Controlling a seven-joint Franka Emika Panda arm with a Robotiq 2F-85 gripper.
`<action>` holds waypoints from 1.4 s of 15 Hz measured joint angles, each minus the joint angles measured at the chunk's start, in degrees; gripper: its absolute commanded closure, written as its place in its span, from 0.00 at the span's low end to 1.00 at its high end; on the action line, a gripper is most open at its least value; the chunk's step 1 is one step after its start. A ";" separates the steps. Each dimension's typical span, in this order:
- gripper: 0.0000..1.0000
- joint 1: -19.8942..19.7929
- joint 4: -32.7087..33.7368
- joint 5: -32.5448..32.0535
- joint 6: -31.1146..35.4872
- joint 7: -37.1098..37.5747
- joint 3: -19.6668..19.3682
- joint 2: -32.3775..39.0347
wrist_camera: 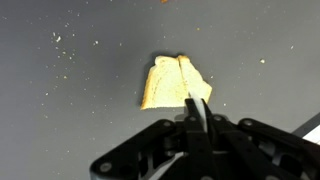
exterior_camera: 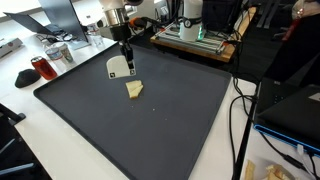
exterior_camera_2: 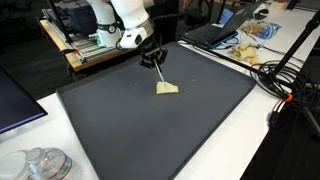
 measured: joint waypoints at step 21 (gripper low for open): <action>0.99 7.20 -1.79 -40.27 0.20 39.79 0.88 -0.22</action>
